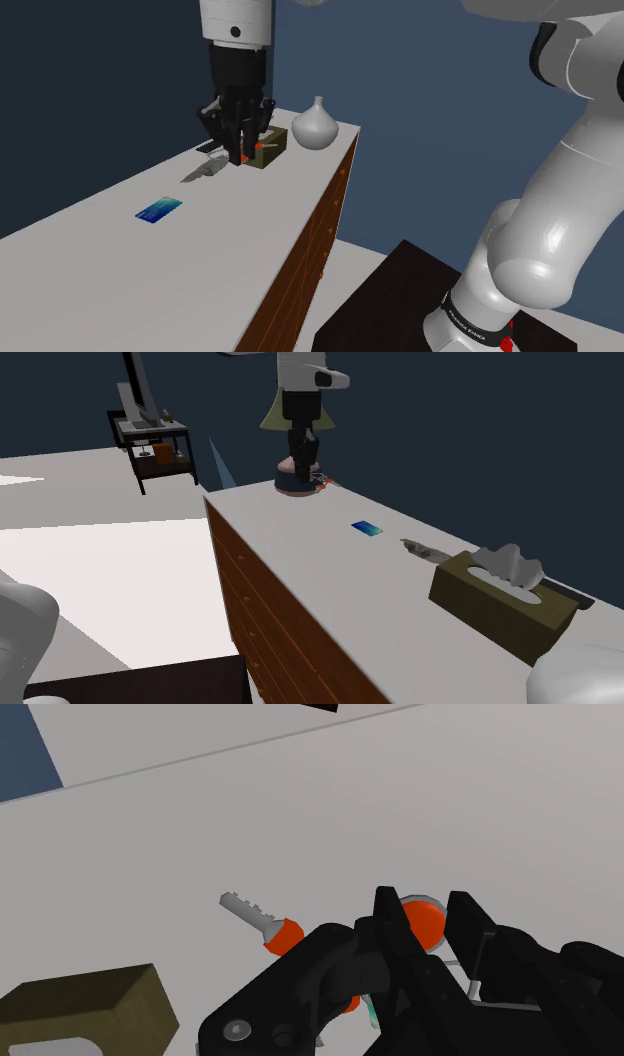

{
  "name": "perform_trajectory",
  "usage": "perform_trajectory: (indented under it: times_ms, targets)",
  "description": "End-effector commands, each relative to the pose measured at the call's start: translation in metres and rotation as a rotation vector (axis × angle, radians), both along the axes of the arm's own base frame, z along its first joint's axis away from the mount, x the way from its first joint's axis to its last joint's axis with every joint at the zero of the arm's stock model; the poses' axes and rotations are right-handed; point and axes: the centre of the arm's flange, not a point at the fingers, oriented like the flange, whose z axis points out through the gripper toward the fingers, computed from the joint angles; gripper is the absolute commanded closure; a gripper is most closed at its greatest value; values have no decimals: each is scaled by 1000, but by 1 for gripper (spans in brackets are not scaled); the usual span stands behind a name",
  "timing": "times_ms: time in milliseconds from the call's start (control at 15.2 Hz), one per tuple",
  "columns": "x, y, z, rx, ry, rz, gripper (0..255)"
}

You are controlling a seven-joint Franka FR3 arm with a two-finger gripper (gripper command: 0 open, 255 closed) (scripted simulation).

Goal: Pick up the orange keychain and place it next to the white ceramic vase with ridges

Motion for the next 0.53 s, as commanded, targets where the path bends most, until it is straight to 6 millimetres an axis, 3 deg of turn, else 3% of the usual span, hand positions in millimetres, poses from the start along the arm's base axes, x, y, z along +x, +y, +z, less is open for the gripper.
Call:
perform_trajectory:
  times_ms: [0, 462]
  targets:
    - [-1, 0, 11, 0, 0, 0, 255]
    - [-1, 0, 48, 0, 0, 0, 255]
